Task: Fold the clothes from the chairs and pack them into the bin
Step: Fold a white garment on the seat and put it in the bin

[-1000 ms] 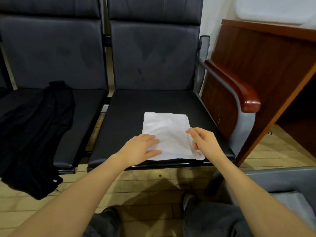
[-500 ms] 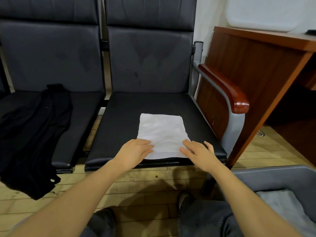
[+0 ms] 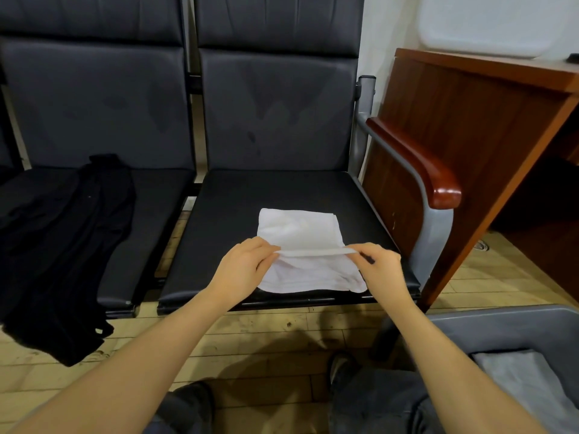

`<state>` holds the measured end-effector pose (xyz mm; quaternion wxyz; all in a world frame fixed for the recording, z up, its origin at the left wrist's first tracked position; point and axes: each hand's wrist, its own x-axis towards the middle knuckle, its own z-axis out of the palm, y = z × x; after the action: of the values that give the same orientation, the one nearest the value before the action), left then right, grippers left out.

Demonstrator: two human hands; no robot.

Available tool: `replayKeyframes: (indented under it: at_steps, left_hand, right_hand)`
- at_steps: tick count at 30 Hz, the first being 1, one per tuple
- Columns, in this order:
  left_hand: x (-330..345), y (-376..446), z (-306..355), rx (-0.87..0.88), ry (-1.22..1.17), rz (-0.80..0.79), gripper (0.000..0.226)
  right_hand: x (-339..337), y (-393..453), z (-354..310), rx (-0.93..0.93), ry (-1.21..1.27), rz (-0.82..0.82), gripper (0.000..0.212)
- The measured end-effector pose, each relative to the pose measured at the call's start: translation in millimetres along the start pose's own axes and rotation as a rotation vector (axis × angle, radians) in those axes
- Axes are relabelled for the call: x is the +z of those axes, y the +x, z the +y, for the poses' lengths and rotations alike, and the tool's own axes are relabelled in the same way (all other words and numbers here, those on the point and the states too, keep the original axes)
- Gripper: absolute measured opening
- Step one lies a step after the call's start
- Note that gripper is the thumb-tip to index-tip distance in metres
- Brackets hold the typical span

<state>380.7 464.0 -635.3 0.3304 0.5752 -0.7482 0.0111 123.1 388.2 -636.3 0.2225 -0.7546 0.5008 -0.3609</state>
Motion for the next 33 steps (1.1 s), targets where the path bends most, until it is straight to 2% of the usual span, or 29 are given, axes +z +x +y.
replayKeyframes:
  at_steps: [5, 8, 10, 13, 16, 18, 19, 20, 22, 25, 27, 30, 33]
  left_hand:
    - [2, -5, -5, 0.302, 0.193, -0.091, 0.017]
    - [4, -11, -6, 0.387, 0.256, -0.187, 0.027]
    - [6, -13, -7, 0.403, 0.294, -0.193, 0.028]
    - [8, -13, -9, 0.368, 0.306, -0.205, 0.024]
    - [7, -16, -7, 0.289, 0.293, -0.212, 0.011]
    - [5, -14, -4, 0.176, 0.248, -0.268, 0.043]
    - [4, -12, -1, 0.126, 0.224, -0.294, 0.052]
    - [2, -10, 1, 0.086, 0.197, -0.316, 0.054]
    - [2, -5, 3, 0.014, 0.141, -0.277, 0.041]
    - [8, 5, 6, -0.052, 0.130, -0.167, 0.031]
    - [17, 17, 6, -0.085, 0.134, -0.093, 0.027]
    - [30, 39, 9, -0.164, 0.170, -0.097, 0.030]
    - [48, 54, 10, -0.174, 0.203, -0.149, 0.036]
  right_hand:
    - [-22, -1, 2, -0.228, -0.301, 0.050, 0.022]
    - [-27, -7, 11, -0.305, -0.348, -0.046, 0.021]
    - [-28, -11, 18, -0.371, -0.414, -0.121, 0.022]
    - [-31, -17, 21, -0.347, -0.536, -0.235, 0.018]
    - [-34, -19, 24, -0.296, -0.611, -0.292, 0.020]
    - [-33, -19, 21, -0.292, -0.624, -0.327, 0.021]
    - [-32, -20, 19, -0.280, -0.620, -0.340, 0.024]
    - [-30, -20, 17, -0.253, -0.593, -0.334, 0.029]
    - [-26, -15, 12, -0.161, -0.486, -0.254, 0.033]
    - [-15, 3, 4, -0.020, -0.369, -0.079, 0.019]
    - [-7, 18, 3, 0.118, -0.308, -0.024, 0.014]
    - [9, 37, 3, 0.255, -0.231, 0.009, 0.008]
    - [32, 51, 1, 0.313, -0.236, -0.032, 0.009]
